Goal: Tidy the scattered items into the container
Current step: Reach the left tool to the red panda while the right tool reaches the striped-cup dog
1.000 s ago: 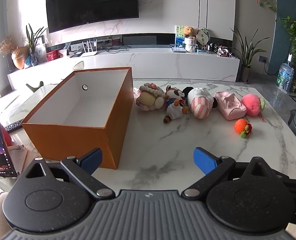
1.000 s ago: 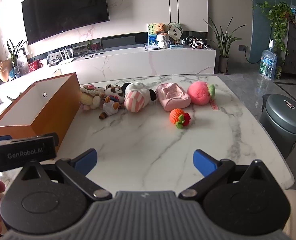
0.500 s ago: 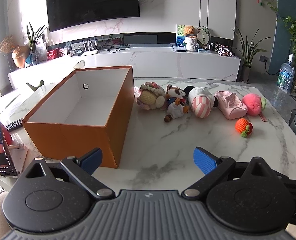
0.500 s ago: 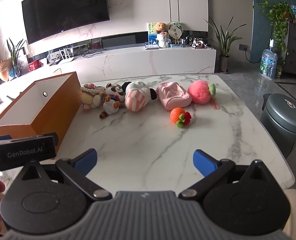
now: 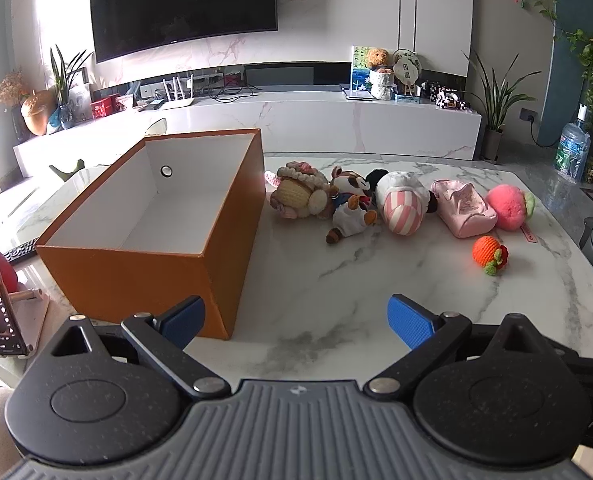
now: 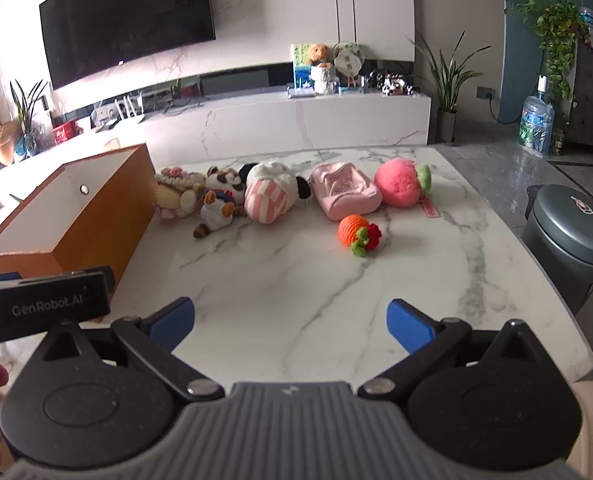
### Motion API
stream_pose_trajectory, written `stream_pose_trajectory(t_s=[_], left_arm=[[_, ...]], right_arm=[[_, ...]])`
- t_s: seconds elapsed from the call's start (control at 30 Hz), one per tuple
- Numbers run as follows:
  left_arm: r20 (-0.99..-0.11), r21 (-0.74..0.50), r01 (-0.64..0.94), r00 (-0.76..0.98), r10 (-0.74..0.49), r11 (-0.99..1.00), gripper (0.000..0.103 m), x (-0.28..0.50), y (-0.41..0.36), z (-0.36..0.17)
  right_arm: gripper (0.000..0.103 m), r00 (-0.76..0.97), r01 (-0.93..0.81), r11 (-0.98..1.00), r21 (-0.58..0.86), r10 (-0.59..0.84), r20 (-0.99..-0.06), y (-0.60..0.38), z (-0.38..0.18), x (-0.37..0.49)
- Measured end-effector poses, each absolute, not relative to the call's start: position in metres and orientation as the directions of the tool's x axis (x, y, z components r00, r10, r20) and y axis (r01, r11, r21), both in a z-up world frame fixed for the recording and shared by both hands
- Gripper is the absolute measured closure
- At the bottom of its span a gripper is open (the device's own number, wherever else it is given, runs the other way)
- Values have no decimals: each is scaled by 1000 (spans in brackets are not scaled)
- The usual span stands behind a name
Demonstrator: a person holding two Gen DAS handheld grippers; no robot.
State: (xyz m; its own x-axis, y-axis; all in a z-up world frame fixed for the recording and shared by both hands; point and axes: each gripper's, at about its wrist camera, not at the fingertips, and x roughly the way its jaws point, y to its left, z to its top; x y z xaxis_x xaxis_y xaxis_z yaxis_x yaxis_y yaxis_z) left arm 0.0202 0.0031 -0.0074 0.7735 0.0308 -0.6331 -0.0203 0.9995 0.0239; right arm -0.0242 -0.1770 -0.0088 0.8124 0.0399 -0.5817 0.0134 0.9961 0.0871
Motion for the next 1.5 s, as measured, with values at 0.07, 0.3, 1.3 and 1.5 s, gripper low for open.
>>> stream_pose_trajectory(t_s=[0.07, 0.3, 1.3, 1.5], left_arm=[[-637, 16, -12, 771, 19, 1000, 0, 26, 2, -9], [-657, 19, 40, 754, -18, 999, 0, 61, -8, -11], [-749, -176, 178, 615, -249, 968, 61, 269, -6, -62], [-761, -224, 160, 588, -275, 961, 62, 280, -10, -82]], right_arm=[[0, 844, 12, 994, 105, 46, -535, -181, -10, -26], [0, 820, -52, 998, 45, 69, -568, -185, -8, 7], [55, 695, -181, 979, 97, 197, -692, -161, -66, 248], [39, 657, -201, 958, 202, 285, -698, -168, -85, 258]])
